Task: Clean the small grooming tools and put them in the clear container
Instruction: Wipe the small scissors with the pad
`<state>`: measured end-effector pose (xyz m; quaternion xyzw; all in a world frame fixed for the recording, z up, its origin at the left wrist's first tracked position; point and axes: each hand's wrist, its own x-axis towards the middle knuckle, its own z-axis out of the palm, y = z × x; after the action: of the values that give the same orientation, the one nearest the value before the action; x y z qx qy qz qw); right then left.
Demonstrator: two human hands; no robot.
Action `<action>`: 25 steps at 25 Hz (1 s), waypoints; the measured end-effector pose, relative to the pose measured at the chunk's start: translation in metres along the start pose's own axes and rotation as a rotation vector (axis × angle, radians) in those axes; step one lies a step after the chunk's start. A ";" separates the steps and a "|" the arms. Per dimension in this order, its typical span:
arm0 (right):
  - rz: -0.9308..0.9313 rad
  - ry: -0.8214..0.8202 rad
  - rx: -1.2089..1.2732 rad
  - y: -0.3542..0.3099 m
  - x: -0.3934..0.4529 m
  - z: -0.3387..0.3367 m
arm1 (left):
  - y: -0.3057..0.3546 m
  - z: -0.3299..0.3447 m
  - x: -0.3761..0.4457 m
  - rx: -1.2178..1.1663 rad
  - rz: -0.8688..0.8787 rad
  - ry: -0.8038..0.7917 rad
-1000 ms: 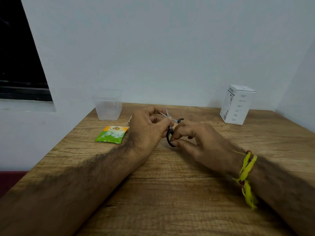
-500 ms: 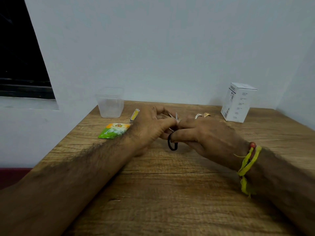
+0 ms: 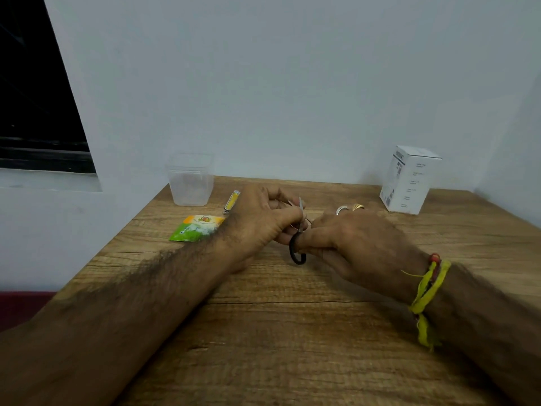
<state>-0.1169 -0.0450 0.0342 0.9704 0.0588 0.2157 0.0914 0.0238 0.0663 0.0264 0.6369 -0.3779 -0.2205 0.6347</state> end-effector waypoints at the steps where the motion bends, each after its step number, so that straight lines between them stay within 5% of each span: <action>1: 0.044 -0.047 0.030 -0.002 -0.001 0.002 | -0.001 -0.001 0.000 -0.012 0.006 0.025; 16: 0.993 0.212 1.164 -0.024 0.008 0.006 | -0.001 0.008 -0.006 -0.039 0.234 0.264; 25: 1.294 0.229 1.610 -0.024 0.018 -0.003 | 0.001 0.018 -0.010 0.149 0.425 0.322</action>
<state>-0.1041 -0.0182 0.0394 0.5640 -0.3382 0.2112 -0.7231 0.0040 0.0629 0.0232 0.6149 -0.4126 0.0501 0.6702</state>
